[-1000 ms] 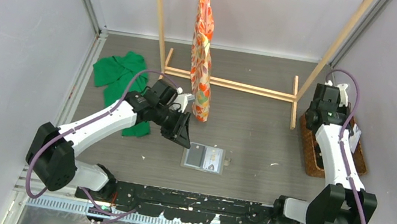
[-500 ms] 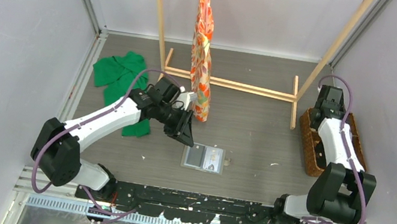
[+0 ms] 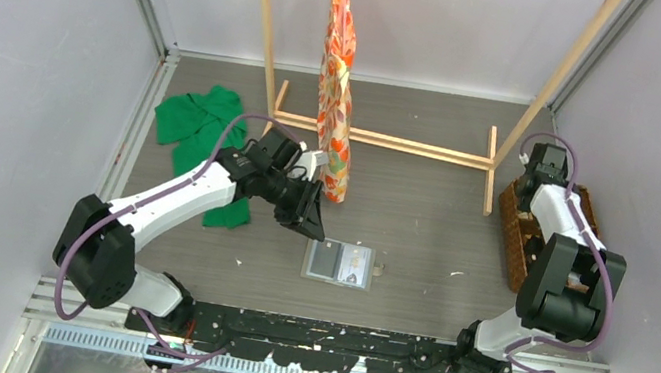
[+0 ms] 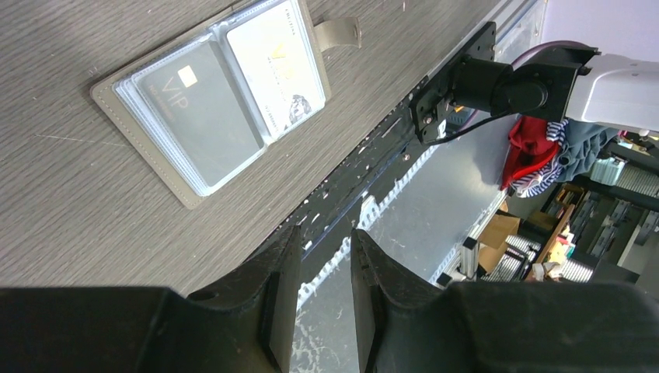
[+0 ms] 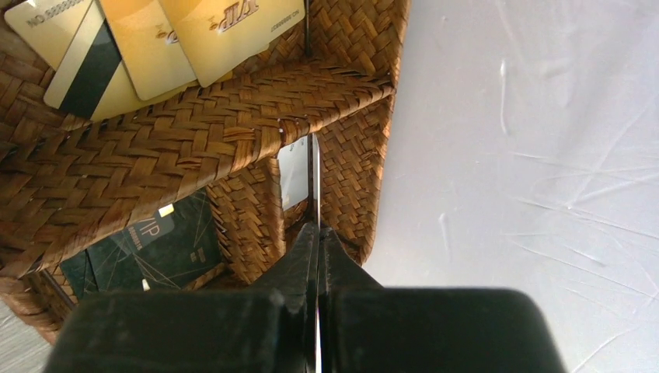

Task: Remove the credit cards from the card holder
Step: Place the credit card in the storage box.

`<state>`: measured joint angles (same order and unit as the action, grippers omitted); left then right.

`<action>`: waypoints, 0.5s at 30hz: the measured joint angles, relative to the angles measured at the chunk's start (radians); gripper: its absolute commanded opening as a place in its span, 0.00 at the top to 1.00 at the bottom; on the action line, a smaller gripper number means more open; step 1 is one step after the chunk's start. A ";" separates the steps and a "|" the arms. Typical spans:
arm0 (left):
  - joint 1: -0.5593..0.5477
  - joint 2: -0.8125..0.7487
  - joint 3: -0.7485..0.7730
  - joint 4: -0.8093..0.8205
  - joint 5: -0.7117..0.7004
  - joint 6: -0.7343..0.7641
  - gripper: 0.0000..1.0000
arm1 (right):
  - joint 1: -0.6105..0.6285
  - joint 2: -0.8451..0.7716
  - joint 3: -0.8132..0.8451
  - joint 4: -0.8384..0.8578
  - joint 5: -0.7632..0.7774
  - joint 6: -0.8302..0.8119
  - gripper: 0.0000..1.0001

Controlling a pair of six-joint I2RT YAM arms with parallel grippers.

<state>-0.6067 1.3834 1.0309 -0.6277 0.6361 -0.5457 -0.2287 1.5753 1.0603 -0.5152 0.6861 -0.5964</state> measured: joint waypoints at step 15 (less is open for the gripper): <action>0.000 -0.043 -0.031 0.008 -0.016 0.003 0.69 | -0.050 0.048 -0.093 0.205 0.136 0.022 0.36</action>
<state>-0.6067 1.3407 0.9997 -0.6193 0.6197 -0.5423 -0.2790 1.6234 0.9668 -0.3103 0.8219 -0.5747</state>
